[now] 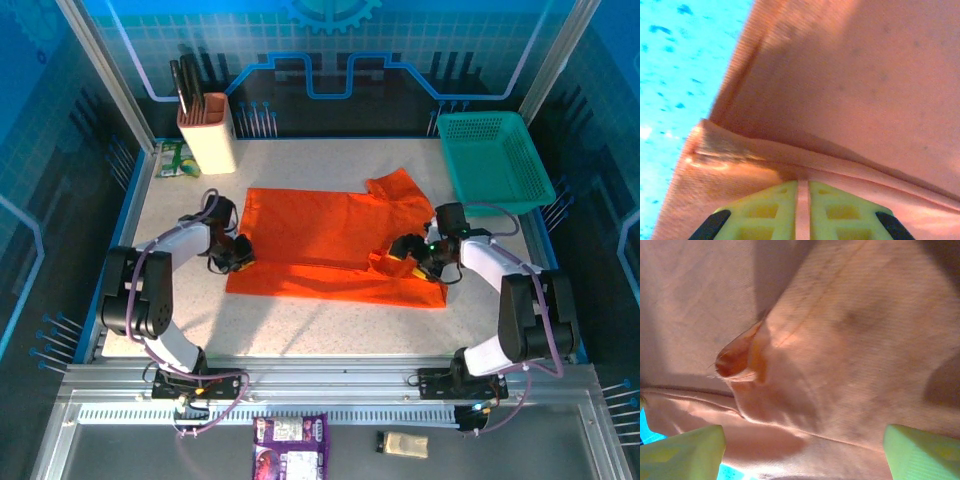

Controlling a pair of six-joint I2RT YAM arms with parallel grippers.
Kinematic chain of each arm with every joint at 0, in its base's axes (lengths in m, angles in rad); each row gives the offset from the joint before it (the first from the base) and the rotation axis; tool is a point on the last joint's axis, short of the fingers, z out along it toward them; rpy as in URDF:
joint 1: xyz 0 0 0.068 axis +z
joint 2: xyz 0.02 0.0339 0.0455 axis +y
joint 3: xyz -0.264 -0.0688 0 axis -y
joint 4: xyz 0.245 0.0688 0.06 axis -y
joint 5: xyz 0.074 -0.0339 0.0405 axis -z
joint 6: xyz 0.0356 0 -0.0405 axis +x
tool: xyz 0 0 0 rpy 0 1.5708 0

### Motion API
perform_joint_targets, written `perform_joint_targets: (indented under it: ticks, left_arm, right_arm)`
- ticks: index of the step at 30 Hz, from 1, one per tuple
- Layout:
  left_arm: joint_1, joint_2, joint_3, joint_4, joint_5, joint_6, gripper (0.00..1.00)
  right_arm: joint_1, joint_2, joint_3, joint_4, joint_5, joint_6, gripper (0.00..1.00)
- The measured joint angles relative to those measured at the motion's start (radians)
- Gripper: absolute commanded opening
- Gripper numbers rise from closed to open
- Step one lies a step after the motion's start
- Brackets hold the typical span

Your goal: Fold the inside-out t-shirt

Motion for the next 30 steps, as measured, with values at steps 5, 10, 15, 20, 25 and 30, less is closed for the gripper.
perform_joint_targets:
  ticks: [5, 10, 15, 20, 25, 30]
  left_arm:
    - [0.046, -0.012, -0.085, 0.045, 0.047, 0.005, 0.14]
    - [0.063, -0.074, -0.151, 0.064, 0.063, 0.004, 0.14]
    - [0.064, -0.113, -0.164, 0.045, 0.063, -0.002, 0.14]
    - [0.063, -0.172, -0.154, 0.018, 0.082, -0.007, 0.15]
    - [0.054, -0.192, -0.116, 0.000, 0.101, -0.006, 0.15]
    - [0.042, -0.193, -0.113, 0.001, 0.128, -0.006, 0.16]
  right_arm:
    - [-0.076, -0.001, -0.040, 0.000, -0.018, -0.050, 0.84]
    - [-0.113, 0.002, -0.062, -0.004, -0.019, -0.081, 0.83]
    - [-0.113, -0.001, -0.061, -0.034, -0.002, -0.095, 0.83]
    - [-0.038, -0.032, -0.033, -0.051, -0.002, -0.072, 0.83]
    - [0.097, -0.020, 0.035, 0.004, -0.063, -0.006, 0.83]
    - [0.180, 0.094, 0.093, 0.111, -0.120, 0.068, 0.82]
